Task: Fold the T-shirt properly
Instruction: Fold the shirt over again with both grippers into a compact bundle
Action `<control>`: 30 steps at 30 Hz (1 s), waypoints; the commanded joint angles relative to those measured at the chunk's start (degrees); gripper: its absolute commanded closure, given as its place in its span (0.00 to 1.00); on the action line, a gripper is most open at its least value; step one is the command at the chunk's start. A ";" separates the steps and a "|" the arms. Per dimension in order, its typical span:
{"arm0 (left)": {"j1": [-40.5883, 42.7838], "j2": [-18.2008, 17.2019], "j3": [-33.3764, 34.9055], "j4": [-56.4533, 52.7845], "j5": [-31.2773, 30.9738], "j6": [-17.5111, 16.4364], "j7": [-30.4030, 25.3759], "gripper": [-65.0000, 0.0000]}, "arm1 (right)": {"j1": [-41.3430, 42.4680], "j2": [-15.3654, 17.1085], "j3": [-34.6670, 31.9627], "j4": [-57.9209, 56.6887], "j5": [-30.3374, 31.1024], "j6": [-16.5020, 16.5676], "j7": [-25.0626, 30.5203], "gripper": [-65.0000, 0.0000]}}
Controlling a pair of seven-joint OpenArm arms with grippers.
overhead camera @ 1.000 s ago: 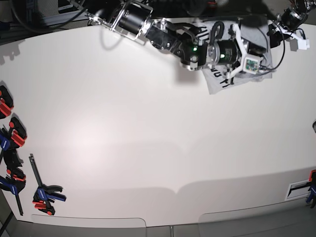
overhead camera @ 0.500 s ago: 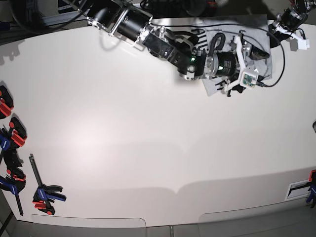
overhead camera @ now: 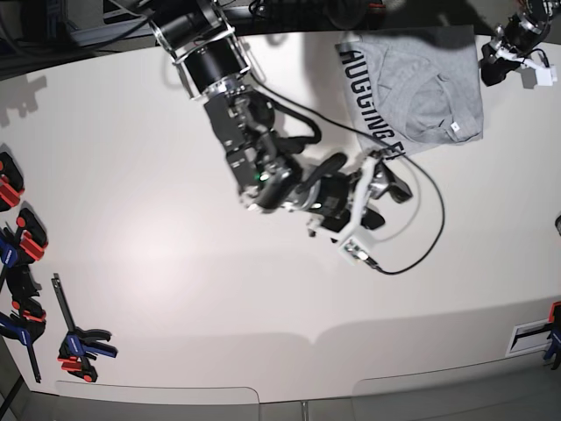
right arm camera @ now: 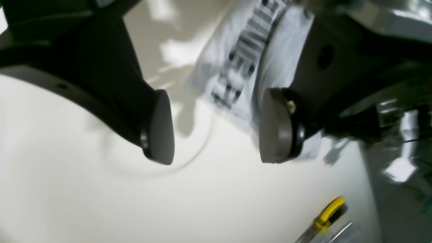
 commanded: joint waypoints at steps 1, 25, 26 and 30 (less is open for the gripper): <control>0.33 -1.16 -0.37 0.96 -0.96 -0.69 -0.70 0.94 | 1.16 -0.95 1.11 1.27 6.03 3.82 -3.02 0.42; 0.35 -1.14 -0.35 0.96 0.92 -0.69 -0.79 0.94 | -4.55 -0.95 -26.84 3.67 -7.32 7.19 -5.31 0.42; 0.33 -1.14 -0.35 0.96 0.92 -0.69 -0.81 0.94 | -4.57 -0.95 -28.06 3.67 -8.74 6.40 -5.42 0.42; 0.33 -1.14 -0.35 0.96 0.90 -0.69 -0.83 0.94 | -4.90 -0.95 -33.16 3.67 -10.91 4.90 -5.29 0.42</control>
